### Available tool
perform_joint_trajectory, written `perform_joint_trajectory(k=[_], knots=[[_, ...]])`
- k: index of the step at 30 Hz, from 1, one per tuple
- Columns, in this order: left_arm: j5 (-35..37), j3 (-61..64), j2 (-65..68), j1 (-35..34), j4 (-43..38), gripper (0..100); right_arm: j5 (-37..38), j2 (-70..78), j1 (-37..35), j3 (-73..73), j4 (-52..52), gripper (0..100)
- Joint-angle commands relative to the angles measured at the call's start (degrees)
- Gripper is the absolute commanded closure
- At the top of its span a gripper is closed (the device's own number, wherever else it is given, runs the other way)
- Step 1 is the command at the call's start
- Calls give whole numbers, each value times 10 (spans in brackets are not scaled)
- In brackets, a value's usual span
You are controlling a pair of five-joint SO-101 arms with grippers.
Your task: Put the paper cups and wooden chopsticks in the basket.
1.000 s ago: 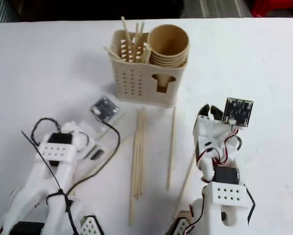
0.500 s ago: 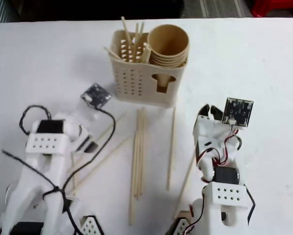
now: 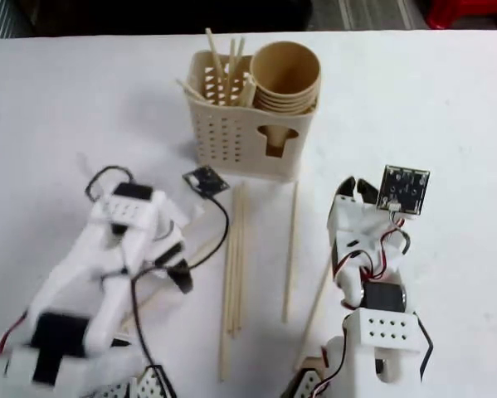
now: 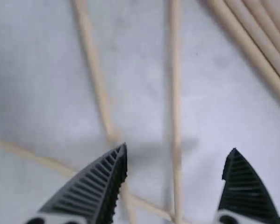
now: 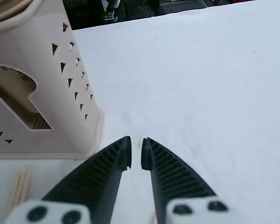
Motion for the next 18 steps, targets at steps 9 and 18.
perform_joint_trajectory(k=[9,18], knots=[[7,-183,148,-70,1,727,6,-10,0,-6,-11,942],[9,-247,147,-74,74,729,30,-10,-8,-7,-11,942]])
